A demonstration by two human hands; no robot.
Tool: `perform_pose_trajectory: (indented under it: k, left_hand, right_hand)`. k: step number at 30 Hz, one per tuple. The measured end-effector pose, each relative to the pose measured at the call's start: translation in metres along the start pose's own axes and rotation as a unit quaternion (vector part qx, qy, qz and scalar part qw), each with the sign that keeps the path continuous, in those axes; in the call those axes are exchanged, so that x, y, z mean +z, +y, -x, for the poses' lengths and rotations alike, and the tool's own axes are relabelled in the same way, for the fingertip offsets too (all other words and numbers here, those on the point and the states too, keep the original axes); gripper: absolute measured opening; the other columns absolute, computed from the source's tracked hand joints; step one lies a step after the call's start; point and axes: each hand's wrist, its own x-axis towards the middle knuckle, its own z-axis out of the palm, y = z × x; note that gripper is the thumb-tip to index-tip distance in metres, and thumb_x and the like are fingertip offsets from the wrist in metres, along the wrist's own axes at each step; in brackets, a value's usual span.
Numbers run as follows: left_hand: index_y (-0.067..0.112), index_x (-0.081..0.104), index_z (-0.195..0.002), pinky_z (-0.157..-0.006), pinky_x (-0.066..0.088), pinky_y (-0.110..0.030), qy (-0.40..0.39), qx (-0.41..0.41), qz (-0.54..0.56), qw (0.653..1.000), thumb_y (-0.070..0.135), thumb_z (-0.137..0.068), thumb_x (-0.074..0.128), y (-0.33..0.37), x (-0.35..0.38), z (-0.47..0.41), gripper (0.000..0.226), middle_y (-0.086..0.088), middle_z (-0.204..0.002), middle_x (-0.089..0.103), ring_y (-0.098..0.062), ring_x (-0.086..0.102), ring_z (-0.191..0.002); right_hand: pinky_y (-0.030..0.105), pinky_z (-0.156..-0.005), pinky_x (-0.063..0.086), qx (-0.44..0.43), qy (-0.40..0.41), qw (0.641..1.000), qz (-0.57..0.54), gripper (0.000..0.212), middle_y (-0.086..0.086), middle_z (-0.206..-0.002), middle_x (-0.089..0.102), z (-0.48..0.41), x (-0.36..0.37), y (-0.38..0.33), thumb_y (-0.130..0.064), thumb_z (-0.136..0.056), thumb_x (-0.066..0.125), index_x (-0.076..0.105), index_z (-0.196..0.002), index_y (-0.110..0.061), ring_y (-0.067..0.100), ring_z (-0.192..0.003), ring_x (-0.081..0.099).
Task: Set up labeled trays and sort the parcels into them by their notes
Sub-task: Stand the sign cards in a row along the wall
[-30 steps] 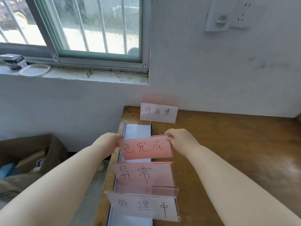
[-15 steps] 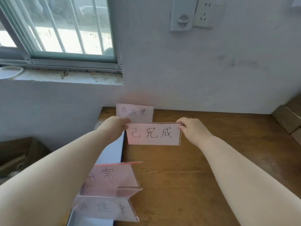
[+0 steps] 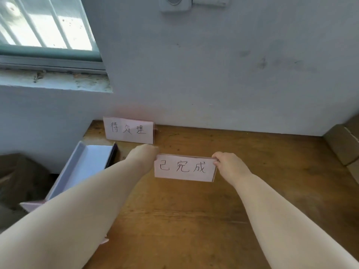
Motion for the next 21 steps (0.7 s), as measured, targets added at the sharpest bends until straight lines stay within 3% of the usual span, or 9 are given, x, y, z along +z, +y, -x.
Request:
perform_pose_trajectory:
  k: [4, 8, 10, 14, 17, 21]
  left_hand:
    - [0.012, 0.056, -0.113, -0.075, 0.051, -0.036, 0.009, -0.015, -0.011, 1.0, 0.001, -0.092, 0.044, 0.021, -0.005, -0.025, 0.026, -0.008, -0.107, 0.062, -0.028, 0.06, -0.097]
    - [0.012, 0.056, -0.117, -0.072, 0.05, -0.036, 0.017, -0.027, -0.012, 0.999, -0.006, -0.086, 0.042, 0.028, -0.01, -0.057, 0.038, -0.007, -0.104, 0.06, -0.028, 0.06, -0.094]
    - [0.009, 0.054, -0.114, -0.07, 0.047, -0.035, 0.02, -0.027, -0.039, 0.999, -0.007, -0.087, 0.043, 0.03, -0.013, -0.071, 0.033, -0.007, -0.1, 0.057, -0.028, 0.058, -0.091]
    - [0.009, 0.055, -0.114, -0.072, 0.041, -0.034, 0.035, -0.009, -0.12, 0.992, -0.006, -0.087, 0.046, 0.029, -0.022, -0.101, 0.032, -0.009, -0.113, 0.058, -0.03, 0.056, -0.107]
    - [0.011, 0.059, -0.111, -0.071, 0.042, -0.031, 0.049, -0.005, -0.148, 0.988, -0.005, -0.086, 0.049, 0.027, -0.026, -0.124, 0.031, -0.006, -0.108, 0.06, -0.027, 0.057, -0.103]
    - [0.01, 0.055, -0.113, -0.067, 0.037, -0.031, 0.07, -0.006, -0.164, 0.984, -0.005, -0.087, 0.049, 0.026, -0.031, -0.145, 0.032, -0.006, -0.107, 0.058, -0.026, 0.055, -0.102]
  right_hand:
    - [0.036, -0.08, 0.047, -0.013, 0.005, 1.0, 0.015, 0.027, 0.008, -0.109, 0.062, -0.026, 0.0, 0.022, -0.019, -0.1, 0.039, 0.056, -0.121, -0.015, 0.026, -0.098, 0.056]
    - [0.034, -0.08, 0.047, -0.023, 0.004, 0.999, 0.027, 0.029, 0.009, -0.108, 0.062, -0.058, -0.001, 0.034, -0.017, -0.1, 0.039, 0.055, -0.123, -0.013, 0.026, -0.097, 0.057]
    - [0.036, -0.083, 0.048, -0.027, 0.007, 0.999, 0.032, 0.029, 0.009, -0.109, 0.062, -0.076, -0.003, 0.037, -0.013, -0.099, 0.04, 0.055, -0.124, -0.013, 0.026, -0.099, 0.057]
    - [0.033, -0.08, 0.047, -0.028, 0.008, 0.999, 0.03, 0.03, 0.011, -0.11, 0.062, -0.112, -0.007, 0.043, -0.006, -0.096, 0.041, 0.056, -0.121, -0.011, 0.026, -0.097, 0.057]
    - [0.034, -0.087, 0.047, -0.027, 0.009, 0.999, 0.034, 0.032, 0.014, -0.114, 0.06, -0.137, -0.01, 0.046, -0.005, -0.096, 0.04, 0.054, -0.125, -0.007, 0.028, -0.102, 0.057]
    - [0.03, -0.075, 0.043, -0.02, 0.018, 0.999, 0.044, 0.029, 0.014, -0.108, 0.06, -0.161, -0.009, 0.05, 0.001, -0.094, 0.039, 0.054, -0.119, -0.005, 0.027, -0.097, 0.056]
